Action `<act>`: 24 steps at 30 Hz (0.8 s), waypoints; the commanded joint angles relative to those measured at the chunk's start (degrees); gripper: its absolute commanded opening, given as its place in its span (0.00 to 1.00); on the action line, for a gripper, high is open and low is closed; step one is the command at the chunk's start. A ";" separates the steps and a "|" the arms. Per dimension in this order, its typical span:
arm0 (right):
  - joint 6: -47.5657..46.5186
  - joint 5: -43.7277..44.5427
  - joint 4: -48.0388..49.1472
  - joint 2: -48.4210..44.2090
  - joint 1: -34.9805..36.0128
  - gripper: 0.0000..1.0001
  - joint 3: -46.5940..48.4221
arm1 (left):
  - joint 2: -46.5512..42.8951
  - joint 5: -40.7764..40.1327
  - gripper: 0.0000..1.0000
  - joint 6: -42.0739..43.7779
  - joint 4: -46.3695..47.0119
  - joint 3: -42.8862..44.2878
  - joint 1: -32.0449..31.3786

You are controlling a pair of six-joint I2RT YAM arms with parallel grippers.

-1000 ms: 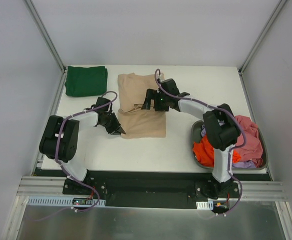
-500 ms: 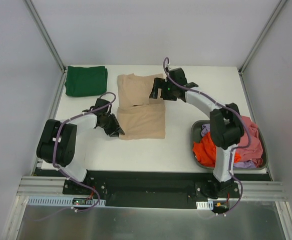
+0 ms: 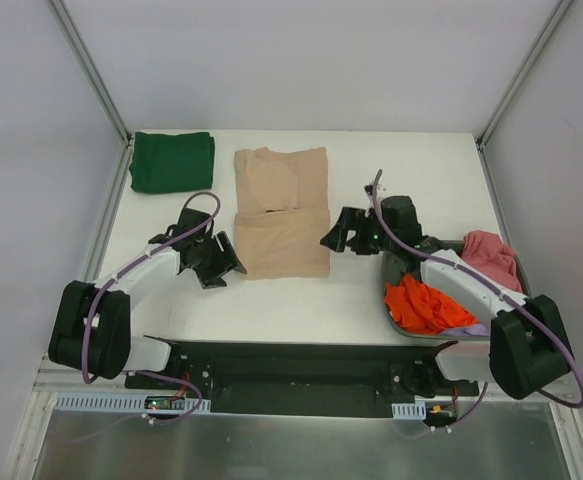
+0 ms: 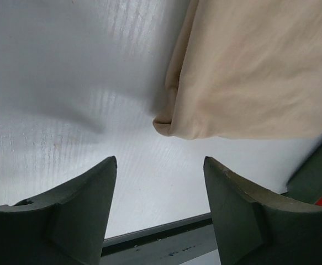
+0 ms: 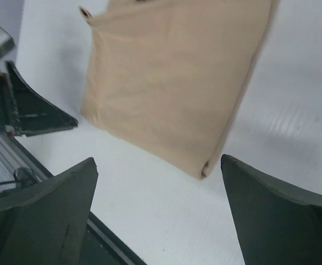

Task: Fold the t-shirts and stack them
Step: Fold the folded rectangular tshirt in 1/3 of the way, then grab one side of the 2/3 rectangular tshirt with both arms

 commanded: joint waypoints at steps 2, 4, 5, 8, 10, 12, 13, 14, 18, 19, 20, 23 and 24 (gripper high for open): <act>6.54 -7.18 8.03 3.40 -0.26 0.96 -6.61 | 2.78 3.00 0.60 -1.05 2.67 -2.52 -0.81; 7.33 -7.01 8.31 5.15 -0.09 0.96 -7.50 | 3.83 1.33 0.55 -1.40 3.11 -2.17 -0.81; 7.42 -6.74 8.40 5.95 0.00 0.96 -7.67 | 4.36 0.54 0.54 -1.49 3.20 -1.91 -0.81; 6.99 -5.51 8.40 9.28 1.05 0.99 -8.20 | 6.56 -1.66 0.51 -1.32 3.47 -0.95 -0.81; 6.90 -6.21 8.22 11.66 1.67 0.96 -8.03 | 8.40 -1.49 0.48 -0.88 3.47 0.02 -0.81; 6.72 -5.87 8.22 13.85 2.54 0.94 -7.59 | 9.90 -1.05 0.47 -0.70 3.73 0.55 -0.81; 6.55 -5.51 8.13 14.82 3.16 0.93 -7.41 | 10.51 -0.96 0.46 -0.53 3.90 0.81 -0.81; 6.20 -5.16 8.13 15.96 3.60 0.91 -6.89 | 11.04 -1.13 0.45 -0.52 3.99 1.08 -0.81; 4.97 -2.62 6.73 19.13 5.97 0.82 -4.69 | 13.33 -0.79 0.40 -0.17 4.34 2.04 -0.81; 4.70 -1.30 6.47 19.83 6.59 0.81 -4.34 | 14.03 -0.79 0.37 0.00 4.35 2.22 -0.81; 4.18 -0.07 5.59 20.27 6.85 0.81 -3.90 | 14.64 -0.61 0.33 0.00 4.43 2.57 -0.81; 3.38 1.96 3.74 21.51 7.12 0.76 -3.02 | 16.40 -0.43 0.17 0.44 4.43 2.93 -0.81; 3.21 2.57 3.57 21.60 7.29 0.72 -3.11 | 16.67 -0.43 0.10 0.53 4.43 2.93 -0.81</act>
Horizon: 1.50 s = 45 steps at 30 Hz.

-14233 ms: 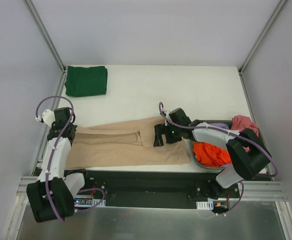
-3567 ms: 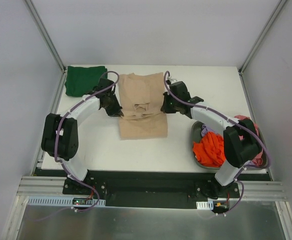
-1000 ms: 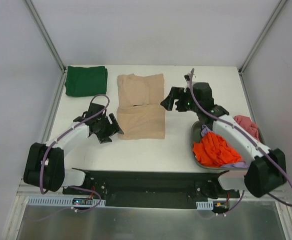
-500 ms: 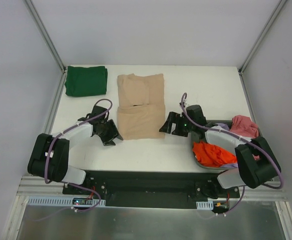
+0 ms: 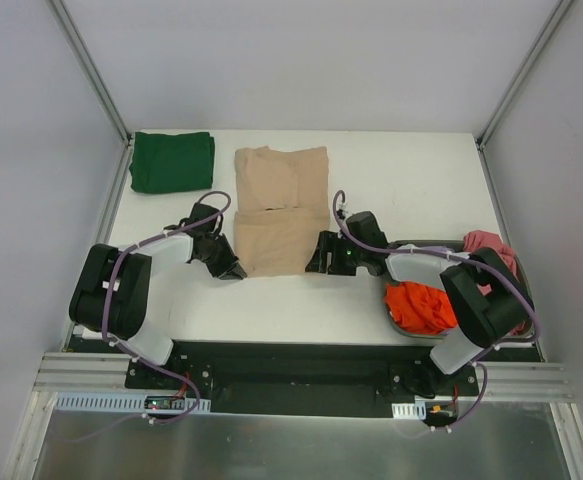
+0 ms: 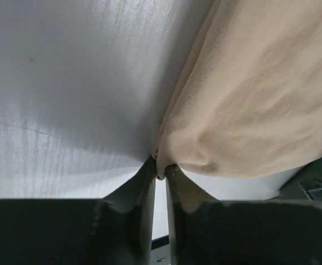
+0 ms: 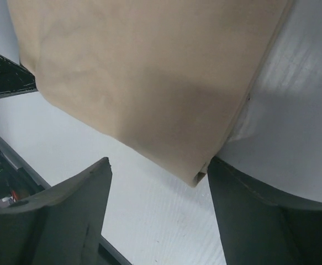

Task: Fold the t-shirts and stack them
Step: Grab one side of the 2/3 rectangular tshirt with both arms

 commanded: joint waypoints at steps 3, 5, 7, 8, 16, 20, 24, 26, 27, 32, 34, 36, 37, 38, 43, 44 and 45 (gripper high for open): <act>-3.03 7.72 -4.33 2.23 0.34 0.61 0.52 | 3.80 -3.17 0.00 2.04 -0.31 -0.57 -0.44; -4.08 8.60 -5.56 2.67 0.34 0.46 0.69 | 3.89 -3.26 0.00 2.39 -0.31 -0.84 -0.44; -4.43 8.35 -6.53 3.29 0.34 0.35 0.96 | 3.45 -3.43 0.00 2.48 -0.40 -1.10 -0.44; -4.52 7.56 -6.79 3.38 0.34 0.34 1.05 | 3.19 -3.78 0.00 2.39 -0.31 -1.45 -0.44; -4.70 4.05 -8.46 -2.50 1.40 0.01 -1.41 | -3.56 -5.98 0.00 2.40 -1.71 -4.87 -0.44; -4.88 -0.43 -15.83 -9.17 2.01 0.01 -2.11 | -15.85 -9.05 0.00 1.07 -5.57 -10.58 -0.44; -3.48 -9.04 -20.49 -17.35 4.29 0.01 -4.22 | -33.51 -8.36 0.00 -0.06 -12.69 -15.50 -0.53; -3.12 -13.26 -24.17 -21.48 6.84 0.01 -3.88 | -42.82 -8.09 0.00 -1.20 -17.95 -15.52 -0.53; -3.20 -15.11 -27.15 -22.89 8.24 0.01 -3.09 | -46.61 -8.44 0.00 -1.91 -20.50 -14.99 -0.53; -4.61 -21.61 -38.87 -28.26 15.98 0.01 2.80 | -62.71 -12.03 0.00 -3.06 -32.02 -7.62 -0.62; -2.69 -26.35 -37.83 -29.93 17.30 0.01 2.98 | -65.62 -14.67 0.00 -2.62 -34.93 -3.84 -0.53; 1.00 -30.04 -33.89 -31.51 18.27 0.01 2.02 | -66.68 -16.96 0.00 -2.53 -37.13 -1.20 -0.62; 2.84 -31.46 -31.43 -31.95 18.53 0.01 1.49 | -66.69 -17.58 0.00 -2.62 -38.18 -0.23 -0.53; 4.16 -32.52 -29.58 -32.39 18.89 0.00 0.96 | -66.69 -17.67 0.00 -2.62 -39.23 1.08 -0.62; 8.31 -32.35 -22.44 -33.89 19.68 0.01 -1.15 | -66.69 -22.50 0.00 -2.62 -40.22 5.75 -0.53; 8.31 -32.09 -22.18 -33.89 19.59 0.00 -1.32 | -66.25 -23.63 0.00 -3.49 -39.95 5.93 -0.62; 8.66 -31.48 -22.00 -33.89 19.59 0.01 -1.33 | -65.73 -24.17 0.00 -4.10 -39.25 5.84 -0.62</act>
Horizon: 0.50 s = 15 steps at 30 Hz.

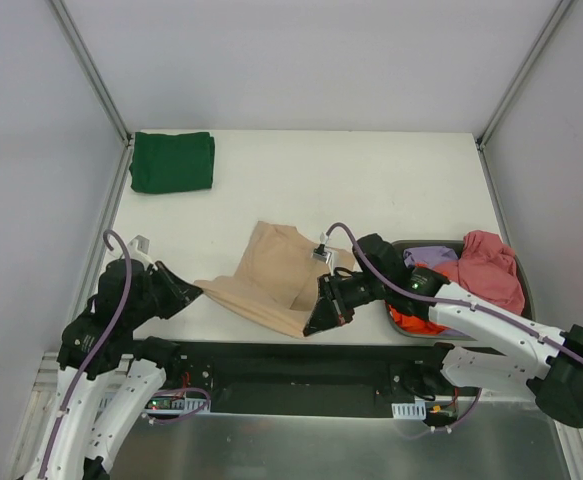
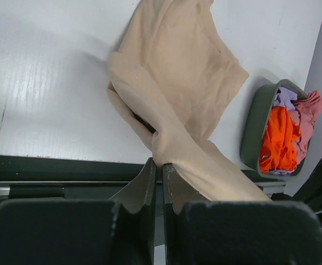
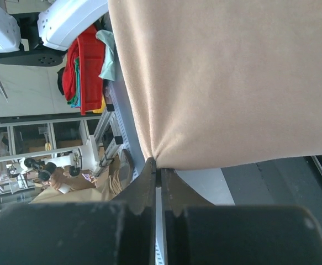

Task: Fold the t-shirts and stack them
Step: Fold the long partially folded tshirt into a neat square

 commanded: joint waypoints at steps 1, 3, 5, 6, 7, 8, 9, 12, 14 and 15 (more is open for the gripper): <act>3.28 -5.33 -0.19 -1.78 0.69 0.00 -1.22 | 1.86 -12.07 0.00 -0.99 1.49 2.67 0.52; 3.28 -5.24 -0.10 -1.78 0.60 0.01 -1.13 | 3.96 -10.40 0.00 -0.46 4.13 2.85 0.61; 2.93 -5.16 -0.27 -2.13 0.25 0.01 -0.78 | 6.42 -9.60 0.00 -0.19 6.16 3.46 0.52; 2.76 -4.81 -0.45 -2.31 -0.10 0.01 -0.69 | 7.57 -9.60 0.00 -0.28 7.38 3.64 0.61; 1.80 -4.28 -0.97 -2.48 -0.71 0.01 -0.78 | 8.54 -9.60 0.00 -0.19 8.61 3.73 0.52; 1.27 -3.93 -1.85 -2.48 -1.59 0.01 -0.78 | 9.50 -9.60 0.00 -0.19 9.84 3.81 0.52; 1.17 -4.10 -2.12 -2.57 -2.90 0.00 -1.04 | 10.47 -9.60 0.00 -0.11 11.25 3.82 0.52; 0.82 -4.18 -2.12 -2.75 -6.86 0.01 -2.53 | 13.55 -8.11 0.00 0.24 14.24 4.17 0.61; -0.14 -4.28 -2.12 -3.01 -9.32 0.01 -2.80 | 15.92 -8.28 0.00 0.51 16.17 4.60 0.61; -0.84 -4.19 -2.12 -3.10 -10.46 0.01 -2.97 | 16.89 -8.81 0.00 0.51 16.62 4.87 0.61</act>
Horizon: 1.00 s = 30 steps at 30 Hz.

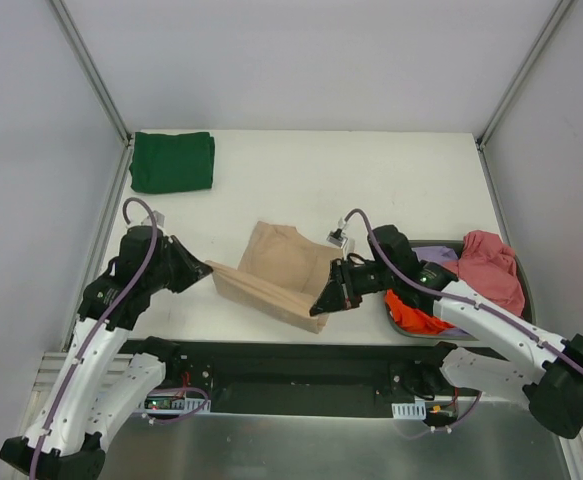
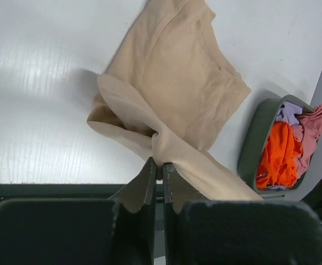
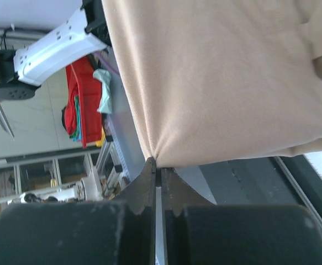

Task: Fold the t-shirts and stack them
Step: Fold the long partially folded tshirt into a neat square

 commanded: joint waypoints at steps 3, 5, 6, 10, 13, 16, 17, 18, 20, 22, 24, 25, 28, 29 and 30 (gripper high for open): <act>-3.65 -3.90 -4.48 -1.92 -7.01 0.01 -1.14 | 6.63 -9.71 0.00 1.23 10.66 4.04 0.61; -4.18 -3.73 -4.74 -1.31 -8.86 0.01 -0.87 | 9.18 -9.54 0.00 1.67 12.42 5.01 0.61; -4.70 -3.90 -4.74 -0.87 -9.74 0.01 -0.70 | 10.67 -9.19 0.00 1.85 13.30 5.53 0.61; -5.85 -1.53 -5.27 -0.25 -12.81 0.00 0.09 | 16.47 -6.91 0.00 2.11 15.67 7.29 0.52; -6.20 -1.53 -5.53 1.15 -15.45 0.01 0.44 | 20.60 -6.90 0.00 2.81 17.78 8.61 0.52; -6.11 -1.53 -5.45 2.56 -17.91 0.01 0.71 | 24.91 -6.73 0.00 3.52 19.19 10.54 0.52; -6.11 -1.53 -5.45 3.09 -18.70 0.00 0.71 | 26.49 -6.55 0.00 3.87 19.71 11.16 0.52; -6.03 -1.61 -5.45 3.79 -19.32 0.00 0.80 | 27.81 -6.64 0.00 3.96 20.24 11.77 0.52; -6.20 -1.53 -5.36 4.58 -20.38 0.01 1.15 | 30.45 -6.64 0.00 4.66 20.95 13.00 0.52; -6.29 -1.70 -5.36 5.20 -21.52 0.01 1.24 | 34.04 -6.20 0.00 5.10 21.56 14.41 0.52; -6.20 -1.27 -5.27 5.99 -22.31 0.01 1.32 | 37.38 -5.50 0.00 5.71 21.74 15.82 0.52; -5.85 -1.09 -5.10 6.51 -22.84 0.01 1.32 | 39.05 -4.19 0.00 5.89 21.83 16.52 0.43; -5.41 0.75 -4.92 8.10 -24.07 0.01 1.15 | 43.89 -4.00 0.00 5.98 21.74 18.54 -0.09; -5.24 1.89 -4.92 8.36 -24.33 0.01 1.06 | 45.21 -4.00 0.00 5.98 21.83 19.07 -0.27; -5.15 2.86 -4.92 8.89 -24.77 0.01 1.15 | 46.70 -4.18 0.00 6.07 21.74 19.86 -0.44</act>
